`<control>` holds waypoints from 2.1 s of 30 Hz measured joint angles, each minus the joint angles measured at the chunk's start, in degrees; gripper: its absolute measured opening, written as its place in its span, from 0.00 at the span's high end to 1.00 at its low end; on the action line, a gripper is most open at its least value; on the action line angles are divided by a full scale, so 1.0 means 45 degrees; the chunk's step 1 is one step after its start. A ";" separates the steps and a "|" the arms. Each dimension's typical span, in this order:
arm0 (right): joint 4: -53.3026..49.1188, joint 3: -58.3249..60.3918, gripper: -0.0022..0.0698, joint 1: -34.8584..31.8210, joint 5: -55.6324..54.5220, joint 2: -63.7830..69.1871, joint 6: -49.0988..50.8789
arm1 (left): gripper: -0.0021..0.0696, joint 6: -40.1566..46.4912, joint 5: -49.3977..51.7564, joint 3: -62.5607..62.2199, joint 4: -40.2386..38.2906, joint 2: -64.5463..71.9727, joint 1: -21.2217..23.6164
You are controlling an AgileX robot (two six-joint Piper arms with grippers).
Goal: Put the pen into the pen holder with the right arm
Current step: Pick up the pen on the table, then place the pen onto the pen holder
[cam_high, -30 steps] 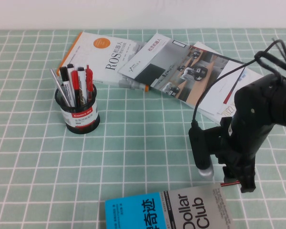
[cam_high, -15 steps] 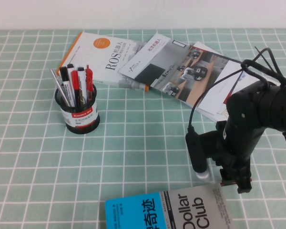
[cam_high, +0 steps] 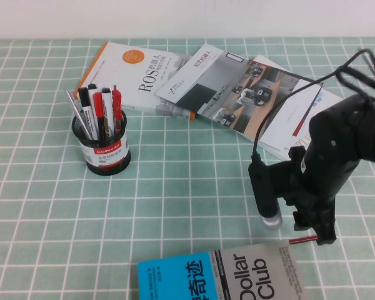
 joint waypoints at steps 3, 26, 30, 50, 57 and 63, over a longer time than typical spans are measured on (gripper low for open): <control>0.0165 0.0122 0.51 0.0000 -0.0012 -0.0176 0.0000 | 0.98 0.0000 0.0000 0.0000 0.0000 0.0000 0.0000; 0.0405 0.1678 0.57 0.0364 -0.1992 0.0166 -0.0048 | 0.98 0.0000 0.0000 0.0000 0.0000 0.0000 0.0000; 0.0405 0.1678 0.67 0.0372 -0.1791 0.0175 -0.0048 | 0.98 0.0000 0.0000 0.0000 0.0000 0.0000 0.0000; -0.0261 0.1758 0.95 0.0479 -0.1244 -0.1665 0.1951 | 0.98 0.0000 0.0000 0.0000 0.0000 0.0000 0.0000; 0.0076 0.1784 0.95 0.0479 -0.2642 -0.3717 0.4899 | 0.98 0.0000 0.0000 0.0000 0.0000 0.0000 0.0000; 0.4025 0.1784 0.95 0.0758 -0.6252 -0.3992 0.6682 | 0.98 0.0000 0.0000 0.0000 0.0000 0.0000 0.0000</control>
